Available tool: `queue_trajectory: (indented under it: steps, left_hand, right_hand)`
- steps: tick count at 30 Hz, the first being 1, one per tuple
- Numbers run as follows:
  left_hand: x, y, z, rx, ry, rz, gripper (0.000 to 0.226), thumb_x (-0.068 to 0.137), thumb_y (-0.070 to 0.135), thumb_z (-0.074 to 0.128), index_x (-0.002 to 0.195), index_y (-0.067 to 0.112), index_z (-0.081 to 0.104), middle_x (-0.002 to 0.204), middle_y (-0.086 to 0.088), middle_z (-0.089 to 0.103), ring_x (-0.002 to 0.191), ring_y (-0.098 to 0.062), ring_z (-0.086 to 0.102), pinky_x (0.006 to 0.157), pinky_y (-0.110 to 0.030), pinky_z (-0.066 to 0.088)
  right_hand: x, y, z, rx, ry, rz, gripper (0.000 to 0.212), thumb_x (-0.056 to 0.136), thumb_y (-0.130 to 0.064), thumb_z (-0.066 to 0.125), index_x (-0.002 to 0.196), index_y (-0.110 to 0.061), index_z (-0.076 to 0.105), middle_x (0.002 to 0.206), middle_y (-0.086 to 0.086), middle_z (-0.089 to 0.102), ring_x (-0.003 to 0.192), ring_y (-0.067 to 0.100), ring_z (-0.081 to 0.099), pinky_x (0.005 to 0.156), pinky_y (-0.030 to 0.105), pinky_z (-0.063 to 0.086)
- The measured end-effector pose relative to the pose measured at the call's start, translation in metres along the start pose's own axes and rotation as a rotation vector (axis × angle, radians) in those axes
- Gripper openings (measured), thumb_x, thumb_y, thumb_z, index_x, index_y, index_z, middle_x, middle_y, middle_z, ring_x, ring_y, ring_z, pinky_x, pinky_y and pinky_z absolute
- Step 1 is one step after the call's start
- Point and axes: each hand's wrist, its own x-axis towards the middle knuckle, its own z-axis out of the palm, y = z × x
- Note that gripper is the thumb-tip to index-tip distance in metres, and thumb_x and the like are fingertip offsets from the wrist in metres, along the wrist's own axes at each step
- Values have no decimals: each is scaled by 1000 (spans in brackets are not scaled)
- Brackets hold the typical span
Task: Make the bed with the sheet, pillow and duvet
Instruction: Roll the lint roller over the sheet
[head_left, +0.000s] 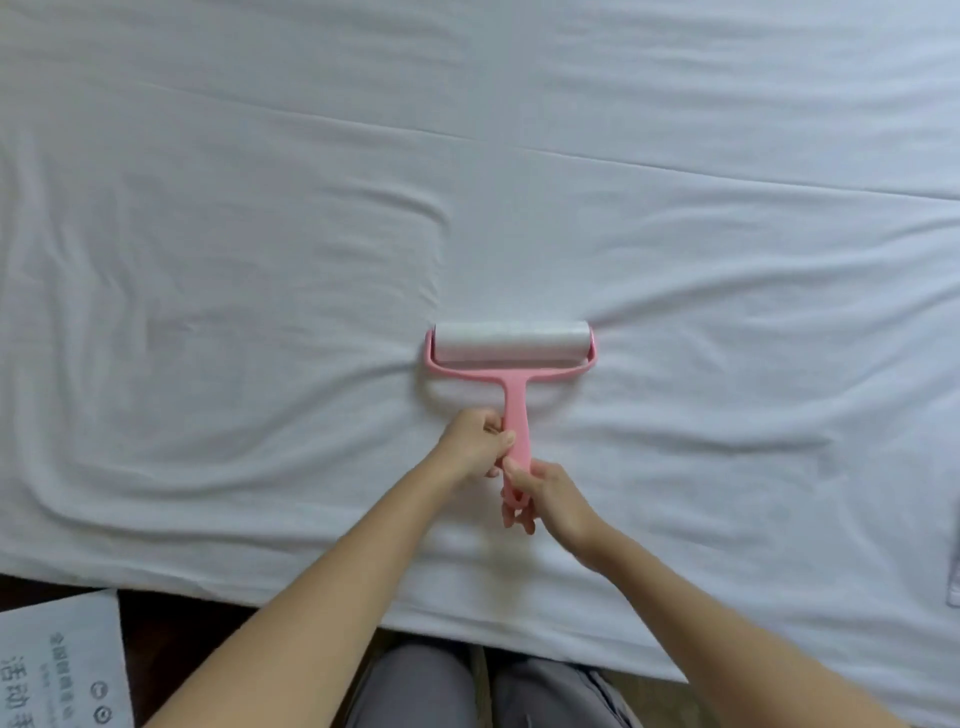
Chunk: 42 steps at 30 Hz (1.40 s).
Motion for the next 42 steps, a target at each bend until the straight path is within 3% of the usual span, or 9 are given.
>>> queue_trajectory:
  steps: [3,7,17,19,23,26,31,37,42]
  left_hand:
    - [-22,-36,24,5,-29,-87,22,94,6,47,74,14,51,69,-3,53,59,-14,51,60,-23,46]
    - [-26,-44,33,91,-7,-91,16,93,7,47,78,12,50,75,-6,55,68,-23,53,70,-33,50]
    - [43,33,-25,86,129,63,29,93,8,51,65,16,50,93,-24,64,76,-29,60,89,-44,53]
    - [53,54,-36,64,156,78,28,94,8,50,66,14,51,96,-23,65,78,-28,60,88,-41,54]
    - [60,73,-45,11,178,82,31,95,8,49,65,11,47,88,-16,57,61,-20,54,65,-28,51]
    - [49,62,-40,53,110,47,24,96,9,47,73,9,52,90,-16,58,63,-18,53,62,-24,49]
    - [11,17,-11,155,-56,-12,22,97,6,39,112,0,55,97,-15,57,79,-26,57,64,-28,50]
    - [-34,-10,-4,196,-128,49,15,96,7,39,103,3,53,98,-11,57,87,-24,57,85,-34,52]
    - [-44,7,-22,186,-47,138,13,96,12,42,98,5,53,99,-15,62,100,-33,61,92,-48,50]
  right_hand:
    - [-24,39,12,-15,-38,74,34,99,-24,42,70,-9,48,61,5,51,54,15,51,49,22,38]
    - [-31,50,16,-23,-28,103,34,100,-24,40,68,-12,47,61,3,52,57,16,49,52,21,39]
    - [41,-30,-9,-12,110,-46,28,102,-22,33,90,-3,50,69,8,53,56,13,49,51,17,39]
    - [54,-52,-13,3,141,-59,29,102,-23,32,90,-4,50,67,7,53,50,10,49,49,16,39]
    - [63,-69,-17,55,163,-79,30,102,-27,33,90,-4,50,68,6,51,38,1,47,49,18,40]
    - [52,-53,-11,45,164,-55,32,102,-29,34,88,-6,51,68,6,53,43,4,49,48,17,39]
    - [13,5,12,13,155,-27,33,101,-28,35,80,-9,52,66,6,54,55,14,49,50,21,39]
    - [-37,25,37,114,126,-55,28,101,-22,35,86,-5,50,69,1,47,57,9,50,51,18,40]
    - [-42,-11,43,82,167,-171,28,102,-22,33,79,-24,49,68,-1,48,61,14,49,54,21,40]
